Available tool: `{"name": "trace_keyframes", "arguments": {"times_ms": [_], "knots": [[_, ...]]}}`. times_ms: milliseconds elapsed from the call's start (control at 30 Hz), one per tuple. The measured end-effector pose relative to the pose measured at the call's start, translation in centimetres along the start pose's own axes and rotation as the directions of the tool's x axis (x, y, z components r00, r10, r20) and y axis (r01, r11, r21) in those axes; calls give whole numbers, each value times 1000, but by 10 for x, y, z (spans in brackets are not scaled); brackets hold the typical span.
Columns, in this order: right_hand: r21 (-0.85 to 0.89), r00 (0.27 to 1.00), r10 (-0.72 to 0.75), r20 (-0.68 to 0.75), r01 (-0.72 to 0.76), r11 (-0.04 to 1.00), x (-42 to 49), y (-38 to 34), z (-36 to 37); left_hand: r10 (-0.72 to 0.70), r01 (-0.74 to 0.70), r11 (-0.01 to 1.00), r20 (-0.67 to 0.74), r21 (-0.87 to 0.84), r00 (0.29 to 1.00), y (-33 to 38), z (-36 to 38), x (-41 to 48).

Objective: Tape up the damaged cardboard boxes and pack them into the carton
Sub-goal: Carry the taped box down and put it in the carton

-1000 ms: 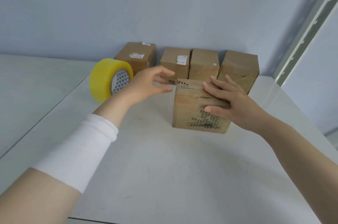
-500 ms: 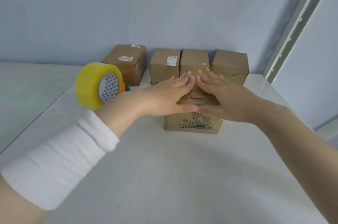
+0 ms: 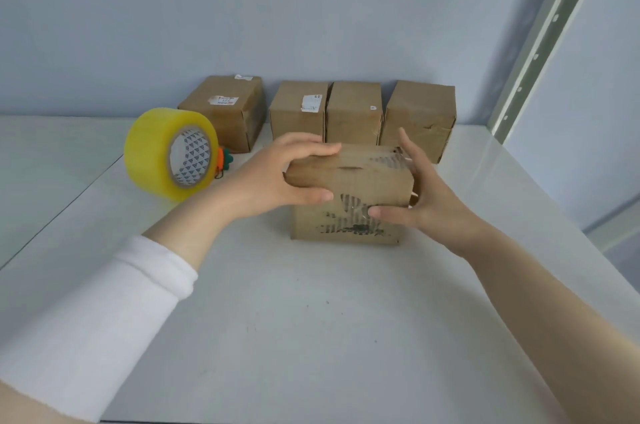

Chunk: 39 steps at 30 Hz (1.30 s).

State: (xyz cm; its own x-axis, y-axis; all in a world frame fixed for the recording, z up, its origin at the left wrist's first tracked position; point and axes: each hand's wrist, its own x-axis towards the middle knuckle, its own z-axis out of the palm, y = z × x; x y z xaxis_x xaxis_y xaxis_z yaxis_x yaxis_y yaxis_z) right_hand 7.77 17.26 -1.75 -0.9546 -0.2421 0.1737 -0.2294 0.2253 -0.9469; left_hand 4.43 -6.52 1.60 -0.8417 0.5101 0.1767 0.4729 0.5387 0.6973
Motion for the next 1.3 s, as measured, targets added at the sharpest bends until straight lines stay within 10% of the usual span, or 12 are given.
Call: {"name": "trace_keyframes", "arguments": {"times_ms": [567, 1000, 1100, 1300], "knots": [[632, 900, 209, -383, 90, 770, -224, -82, 100, 164, -136, 691, -29, -710, 986, 93, 67, -158], [674, 448, 531, -719, 265, 689, -462, -37, 114, 264, 141, 648, 395, -748, 880, 170, 266, -235], [715, 337, 632, -698, 298, 632, -520, -6, 105, 244, 250, 687, 541, -682, 805, 190, 331, -249], [755, 203, 737, -644, 325, 570, -642, 34, 78, 258, 429, 781, 860, -454, 440, 235, 442, -271]]}}
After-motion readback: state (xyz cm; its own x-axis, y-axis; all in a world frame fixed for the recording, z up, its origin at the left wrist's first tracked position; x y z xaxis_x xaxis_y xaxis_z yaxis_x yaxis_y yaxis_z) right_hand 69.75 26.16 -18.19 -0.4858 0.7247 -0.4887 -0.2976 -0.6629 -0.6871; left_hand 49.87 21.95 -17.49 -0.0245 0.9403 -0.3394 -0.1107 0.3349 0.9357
